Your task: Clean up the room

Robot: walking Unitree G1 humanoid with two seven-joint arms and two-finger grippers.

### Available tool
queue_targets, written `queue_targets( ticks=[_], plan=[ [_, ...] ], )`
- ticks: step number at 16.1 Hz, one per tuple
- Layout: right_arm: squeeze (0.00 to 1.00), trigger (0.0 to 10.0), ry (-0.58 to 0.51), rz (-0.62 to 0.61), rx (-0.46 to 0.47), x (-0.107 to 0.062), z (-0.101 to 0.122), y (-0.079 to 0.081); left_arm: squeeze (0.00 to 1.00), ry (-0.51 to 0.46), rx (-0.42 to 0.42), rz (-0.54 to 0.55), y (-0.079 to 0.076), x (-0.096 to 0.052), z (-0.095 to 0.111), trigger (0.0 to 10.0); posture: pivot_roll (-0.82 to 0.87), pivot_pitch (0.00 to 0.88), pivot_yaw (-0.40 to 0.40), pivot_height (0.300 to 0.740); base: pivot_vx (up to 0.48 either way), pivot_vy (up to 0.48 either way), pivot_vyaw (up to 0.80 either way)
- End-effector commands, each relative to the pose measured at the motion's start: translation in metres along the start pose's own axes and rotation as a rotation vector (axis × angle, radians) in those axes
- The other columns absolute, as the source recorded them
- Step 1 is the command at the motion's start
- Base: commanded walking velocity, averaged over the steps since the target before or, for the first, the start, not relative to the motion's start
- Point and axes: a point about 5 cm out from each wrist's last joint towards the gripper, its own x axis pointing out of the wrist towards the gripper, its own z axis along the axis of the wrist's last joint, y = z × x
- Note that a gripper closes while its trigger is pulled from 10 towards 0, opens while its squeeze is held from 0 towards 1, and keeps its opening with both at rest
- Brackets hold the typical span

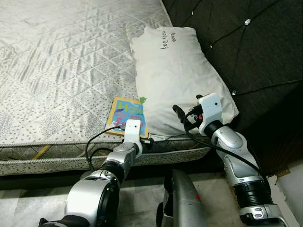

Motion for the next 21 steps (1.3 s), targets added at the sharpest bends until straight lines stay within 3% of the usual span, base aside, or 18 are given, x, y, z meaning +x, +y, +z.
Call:
queue_targets(
  ticks=[1,6,9,15,19,20,21],
  plan=[
    [0.0,10.0,-0.001,-0.015,-0.006,0.0,0.001,-0.004,0.0,-0.115,0.02,-0.008,-0.012,0.001,0.028,10.0,-0.22,0.069,-0.106,0.571,0.0,0.0,0.0],
    [0.0,10.0,-0.002,-0.01,0.006,0.005,-0.001,0.0,0.0,-0.211,-0.021,0.016,-0.012,-0.002,0.033,10.0,-0.19,0.066,-0.106,0.571,0.0,0.0,0.0],
    [0.0,10.0,-0.009,-0.001,0.009,0.008,0.0,0.002,0.0,-0.152,-0.004,-0.009,-0.018,-0.001,0.021,10.0,-0.19,0.056,-0.107,0.571,0.0,0.0,0.0],
    [0.0,10.0,-0.006,-0.004,-0.001,0.008,0.0,0.001,0.0,-0.054,0.149,-0.257,-0.057,0.0,0.014,10.0,-0.19,0.049,-0.103,0.571,0.0,0.0,0.0],
    [0.0,10.0,-0.009,-0.008,-0.001,0.009,0.0,0.001,0.0,-0.06,0.195,-0.273,-0.065,-0.001,0.018,10.0,-0.2,0.048,-0.096,0.571,0.0,0.0,0.0],
    [0.0,10.0,-0.007,-0.012,-0.002,0.008,-0.001,0.0,0.0,-0.106,0.224,-0.248,-0.065,-0.001,0.025,10.0,-0.2,0.047,-0.096,0.571,0.0,0.0,0.0],
    [0.0,10.0,-0.005,-0.012,-0.001,0.008,-0.002,0.0,0.0,-0.233,0.222,-0.213,-0.063,-0.005,0.044,10.0,-0.18,0.045,-0.096,0.571,0.0,0.0,0.0]
  ],
)
